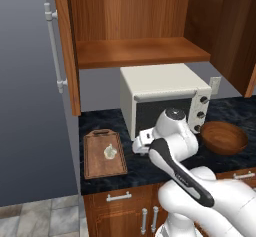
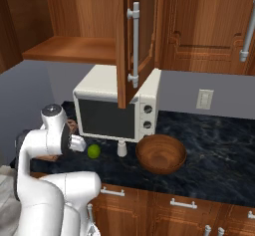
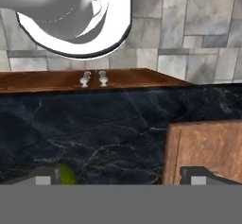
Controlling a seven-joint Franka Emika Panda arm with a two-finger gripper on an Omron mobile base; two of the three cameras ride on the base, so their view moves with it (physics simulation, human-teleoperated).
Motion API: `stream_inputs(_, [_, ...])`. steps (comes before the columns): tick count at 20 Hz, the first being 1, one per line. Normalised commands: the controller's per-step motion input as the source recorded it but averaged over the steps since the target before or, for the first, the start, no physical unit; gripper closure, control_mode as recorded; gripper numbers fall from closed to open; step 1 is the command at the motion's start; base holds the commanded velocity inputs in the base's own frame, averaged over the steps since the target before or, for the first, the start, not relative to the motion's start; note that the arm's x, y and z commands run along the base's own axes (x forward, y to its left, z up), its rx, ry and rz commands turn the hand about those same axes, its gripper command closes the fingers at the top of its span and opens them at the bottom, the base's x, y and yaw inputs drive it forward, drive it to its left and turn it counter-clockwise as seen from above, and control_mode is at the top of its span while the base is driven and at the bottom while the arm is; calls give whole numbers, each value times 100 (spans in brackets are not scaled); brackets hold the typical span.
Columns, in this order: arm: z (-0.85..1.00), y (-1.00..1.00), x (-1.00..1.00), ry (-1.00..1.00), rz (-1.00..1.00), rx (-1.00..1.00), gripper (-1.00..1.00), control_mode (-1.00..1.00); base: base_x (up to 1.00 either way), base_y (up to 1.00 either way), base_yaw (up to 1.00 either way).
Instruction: Open the cabinet. Place the bowl and condiment on the counter. Then place the lime and garlic on the cutting board.
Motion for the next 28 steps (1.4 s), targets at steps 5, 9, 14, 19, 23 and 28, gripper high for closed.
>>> stream_inputs(5, [18,-68,-1,1,-15,0,-100,-100,0,0,0])
stream_inputs(9, [-3,-37,0,8,-5,0,-100,-100,0,0,0])
stream_inputs(14, [-32,-16,15,10,0,-3,-100,-100,0,0,0])
stream_inputs(19, [-32,0,39,6,1,-4,-100,-100,0,0,0])
stream_inputs(23, [-29,0,33,4,1,-3,-100,-100,0,0,0])
stream_inputs(28, [-44,0,19,2,1,-4,-100,-100,0,0,0])
